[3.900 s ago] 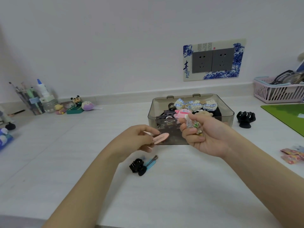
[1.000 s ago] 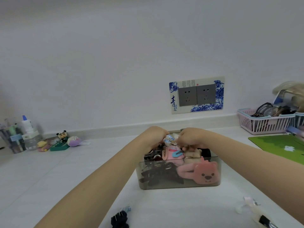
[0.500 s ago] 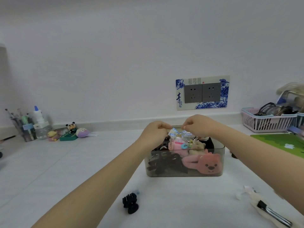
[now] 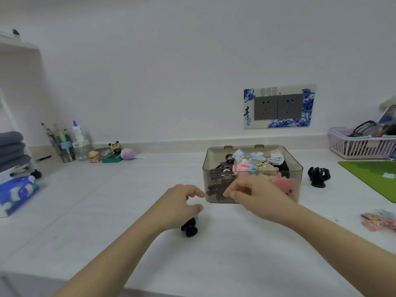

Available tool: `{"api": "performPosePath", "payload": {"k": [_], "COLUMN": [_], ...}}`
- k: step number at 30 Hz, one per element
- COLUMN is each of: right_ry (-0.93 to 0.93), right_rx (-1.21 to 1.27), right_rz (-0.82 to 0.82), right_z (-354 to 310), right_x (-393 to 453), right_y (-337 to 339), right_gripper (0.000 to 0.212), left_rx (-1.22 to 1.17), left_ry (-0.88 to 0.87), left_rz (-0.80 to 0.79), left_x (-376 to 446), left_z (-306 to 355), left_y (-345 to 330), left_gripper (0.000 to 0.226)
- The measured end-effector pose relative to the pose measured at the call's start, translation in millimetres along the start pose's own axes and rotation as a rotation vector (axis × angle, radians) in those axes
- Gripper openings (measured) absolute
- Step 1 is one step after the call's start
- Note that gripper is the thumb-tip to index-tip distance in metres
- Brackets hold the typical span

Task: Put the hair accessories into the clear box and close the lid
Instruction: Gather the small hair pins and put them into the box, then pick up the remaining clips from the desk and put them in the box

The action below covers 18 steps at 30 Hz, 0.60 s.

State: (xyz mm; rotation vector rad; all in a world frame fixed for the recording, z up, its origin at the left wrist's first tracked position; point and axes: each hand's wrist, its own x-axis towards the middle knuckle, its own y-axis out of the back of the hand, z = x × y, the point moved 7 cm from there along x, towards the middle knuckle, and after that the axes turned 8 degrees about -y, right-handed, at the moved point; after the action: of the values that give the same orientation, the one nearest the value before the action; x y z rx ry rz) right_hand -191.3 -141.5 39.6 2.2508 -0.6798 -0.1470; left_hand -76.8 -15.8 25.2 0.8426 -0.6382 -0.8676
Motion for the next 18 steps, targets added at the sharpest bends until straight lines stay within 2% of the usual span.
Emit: {"api": "performPosePath", "payload": {"k": [3, 6, 11, 18], "right_ry": [-0.005, -0.015, -0.018, -0.019], "right_rx": [0.004, 0.025, 0.001, -0.004], "right_rz": [-0.04, -0.053, -0.056, -0.043], "right_z": [7.9, 16.9, 28.1, 33.7], "right_x": [-1.8, 0.9, 4.6, 3.5], "right_y": [-19.2, -32.3, -42.8, -42.1], "right_gripper": [0.021, 0.024, 0.026, 0.027], "left_rx": [0.067, 0.035, 0.038, 0.014], "left_ry": [0.075, 0.059, -0.023, -0.11], "left_rz": [-0.117, -0.122, -0.005, 0.13], "left_x": [-10.6, -14.4, -12.5, -4.7], "left_z": [-21.0, -28.6, -29.2, -14.7], "left_y": [-13.4, -22.4, -32.0, -33.2], "left_gripper": [0.043, 0.048, 0.04, 0.015]}}
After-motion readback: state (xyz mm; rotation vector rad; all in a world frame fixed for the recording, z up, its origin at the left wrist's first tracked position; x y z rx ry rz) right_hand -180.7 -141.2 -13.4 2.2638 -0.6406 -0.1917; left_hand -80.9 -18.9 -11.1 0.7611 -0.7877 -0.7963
